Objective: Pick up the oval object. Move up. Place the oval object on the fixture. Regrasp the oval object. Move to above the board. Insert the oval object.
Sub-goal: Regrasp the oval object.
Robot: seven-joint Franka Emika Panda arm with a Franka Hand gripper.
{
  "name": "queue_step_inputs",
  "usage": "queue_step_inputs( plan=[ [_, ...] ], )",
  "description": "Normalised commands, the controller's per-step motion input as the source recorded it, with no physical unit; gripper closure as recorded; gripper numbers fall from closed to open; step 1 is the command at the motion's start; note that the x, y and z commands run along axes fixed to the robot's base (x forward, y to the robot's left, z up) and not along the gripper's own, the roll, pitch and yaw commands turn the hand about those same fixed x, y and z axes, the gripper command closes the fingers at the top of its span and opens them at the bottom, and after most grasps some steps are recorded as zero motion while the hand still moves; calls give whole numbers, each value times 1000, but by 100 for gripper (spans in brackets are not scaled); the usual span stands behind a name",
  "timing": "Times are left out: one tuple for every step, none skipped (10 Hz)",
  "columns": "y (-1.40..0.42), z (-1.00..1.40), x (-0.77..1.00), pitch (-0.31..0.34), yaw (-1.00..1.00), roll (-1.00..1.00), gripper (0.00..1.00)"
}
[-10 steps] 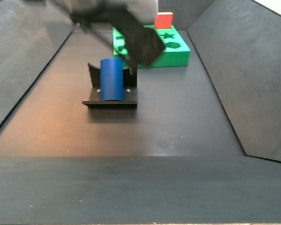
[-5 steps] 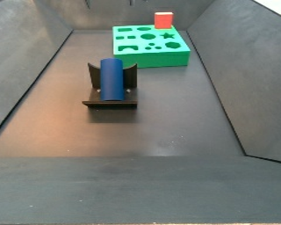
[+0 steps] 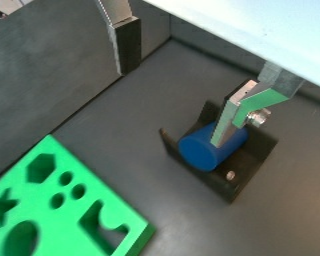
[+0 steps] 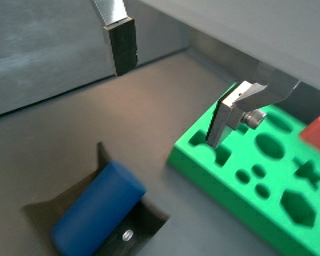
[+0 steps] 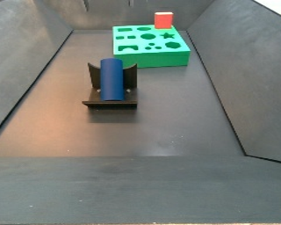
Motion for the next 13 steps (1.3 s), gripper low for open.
queue_step_inputs(
  plan=[
    [-22, 0, -23, 0, 40, 1000, 0],
    [-21, -2, -18, -5, 41, 1000, 0],
    [-17, -2, -19, -8, 42, 1000, 0],
    [-18, -1, -20, -8, 43, 1000, 0],
    [-19, 6, -13, -5, 44, 1000, 0],
    [-16, 7, 0, 0, 46, 1000, 0],
    [-24, 2, 13, 5, 47, 1000, 0],
    [-22, -11, 26, 12, 48, 1000, 0],
    [-23, -16, 39, 19, 51, 1000, 0],
    [-26, -15, 55, 32, 55, 1000, 0],
    [-29, -13, 67, 44, 59, 1000, 0],
    [-30, -12, 75, 55, 63, 1000, 0],
    [-34, -17, 91, 82, 73, 1000, 0]
  ],
)
